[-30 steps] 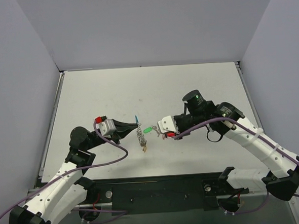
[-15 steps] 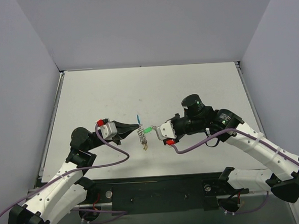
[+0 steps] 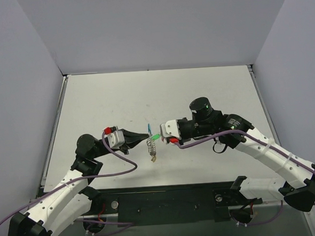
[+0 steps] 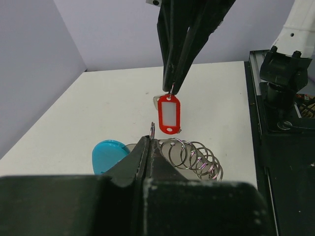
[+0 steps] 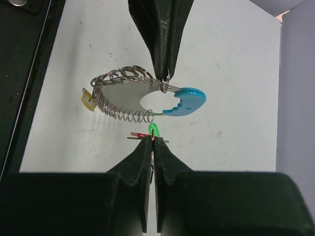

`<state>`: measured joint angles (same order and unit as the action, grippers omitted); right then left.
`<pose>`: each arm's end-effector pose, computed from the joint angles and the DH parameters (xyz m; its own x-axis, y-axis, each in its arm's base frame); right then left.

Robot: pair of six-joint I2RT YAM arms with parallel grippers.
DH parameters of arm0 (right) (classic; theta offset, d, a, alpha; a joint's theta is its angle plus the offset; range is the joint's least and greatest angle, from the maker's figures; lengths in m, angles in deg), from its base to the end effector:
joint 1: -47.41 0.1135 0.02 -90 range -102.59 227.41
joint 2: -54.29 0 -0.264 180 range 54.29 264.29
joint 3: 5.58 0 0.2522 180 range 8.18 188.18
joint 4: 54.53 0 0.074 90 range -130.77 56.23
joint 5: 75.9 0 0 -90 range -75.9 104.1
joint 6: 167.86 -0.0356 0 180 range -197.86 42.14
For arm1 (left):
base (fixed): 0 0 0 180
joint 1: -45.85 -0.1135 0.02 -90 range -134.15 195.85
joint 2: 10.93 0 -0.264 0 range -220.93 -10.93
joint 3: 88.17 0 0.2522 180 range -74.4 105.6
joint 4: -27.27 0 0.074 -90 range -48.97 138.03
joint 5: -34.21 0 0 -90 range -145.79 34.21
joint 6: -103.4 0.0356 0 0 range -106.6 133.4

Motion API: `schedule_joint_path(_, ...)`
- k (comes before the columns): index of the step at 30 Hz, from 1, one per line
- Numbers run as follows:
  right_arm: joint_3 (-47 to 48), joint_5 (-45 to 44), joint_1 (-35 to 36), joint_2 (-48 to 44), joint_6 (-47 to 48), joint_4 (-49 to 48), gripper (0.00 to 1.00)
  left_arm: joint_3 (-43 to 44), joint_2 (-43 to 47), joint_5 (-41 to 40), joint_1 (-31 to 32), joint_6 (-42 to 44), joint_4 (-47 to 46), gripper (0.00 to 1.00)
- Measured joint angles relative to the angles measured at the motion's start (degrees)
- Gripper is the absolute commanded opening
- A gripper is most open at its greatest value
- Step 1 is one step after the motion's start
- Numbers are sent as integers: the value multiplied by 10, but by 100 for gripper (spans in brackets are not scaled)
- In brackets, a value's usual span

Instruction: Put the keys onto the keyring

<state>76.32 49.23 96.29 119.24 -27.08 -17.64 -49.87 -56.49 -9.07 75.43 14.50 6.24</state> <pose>0.1466 0.1991 0.3910 0.6111 -0.2634 -0.7464 -0.7883 -0.1166 -0.6042 0.1445 -0.1118 0.2935 0.2253 -0.1127 -0.9678 0.9492 0.2494 0.1919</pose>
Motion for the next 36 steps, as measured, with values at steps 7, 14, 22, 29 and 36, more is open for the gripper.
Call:
schedule_joint_path(7,0,-22,16,19,-43,-32,0,-3,-3,7,9,-12,-12,0)
schedule_joint_path(14,0,-47,33,21,-72,-54,0,-3,-6,0,23,-22,-19,0)
schedule_joint_path(22,0,-54,42,24,-87,-61,0,-3,-7,-19,31,-20,-18,0)
schedule_joint_path(29,0,-56,45,25,-88,-61,0,-3,-6,-33,33,-19,-15,0)
schedule_joint_path(36,0,-65,45,27,-88,-62,0,-3,-6,-34,34,-19,-14,0)
